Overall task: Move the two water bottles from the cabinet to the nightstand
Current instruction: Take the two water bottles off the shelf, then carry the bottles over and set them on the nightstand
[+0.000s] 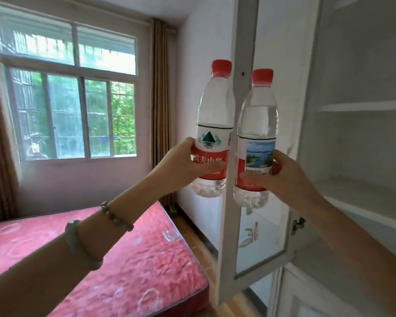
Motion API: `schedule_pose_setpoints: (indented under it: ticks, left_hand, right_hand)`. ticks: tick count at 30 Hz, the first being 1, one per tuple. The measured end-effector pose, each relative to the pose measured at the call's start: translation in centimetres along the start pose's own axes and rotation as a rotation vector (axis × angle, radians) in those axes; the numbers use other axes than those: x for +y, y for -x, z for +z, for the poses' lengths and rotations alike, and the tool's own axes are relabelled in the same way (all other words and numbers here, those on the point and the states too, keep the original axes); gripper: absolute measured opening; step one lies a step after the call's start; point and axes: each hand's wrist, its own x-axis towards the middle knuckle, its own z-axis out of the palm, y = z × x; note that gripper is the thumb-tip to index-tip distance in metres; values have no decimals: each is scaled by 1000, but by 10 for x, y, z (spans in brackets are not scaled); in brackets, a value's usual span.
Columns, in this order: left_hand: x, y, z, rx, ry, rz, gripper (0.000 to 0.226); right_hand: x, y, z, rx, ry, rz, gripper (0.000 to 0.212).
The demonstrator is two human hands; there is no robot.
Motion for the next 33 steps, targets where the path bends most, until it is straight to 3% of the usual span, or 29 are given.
schedule_pose_setpoints:
  ticks: [3, 7, 11, 16, 23, 27, 33]
  left_hand:
    - [-11, 39, -45, 87, -48, -84, 62]
    - [-24, 96, -104, 191, -86, -168, 49]
    - [-39, 154, -164, 305, -186, -280, 54]
    - [-49, 222, -217, 378, -249, -333, 31]
    - [-74, 305, -279, 593, -339, -452, 33]
    - [-100, 348, -320, 757, -363, -597, 55]
    - [-128, 388, -370, 926, -474, -709, 48]
  right_hand:
    - [-15, -3, 52, -95, -63, -6, 66]
    - [-31, -3, 125, -216, -179, -40, 47]
    - [-50, 5, 201, -332, -271, -63, 45]
    - [-71, 19, 296, -463, -356, -67, 53]
    - [-103, 46, 423, -705, -477, -86, 58]
    - [-117, 53, 490, -828, -546, -130, 64]
    - [-140, 47, 595, -1001, -654, -179, 63]
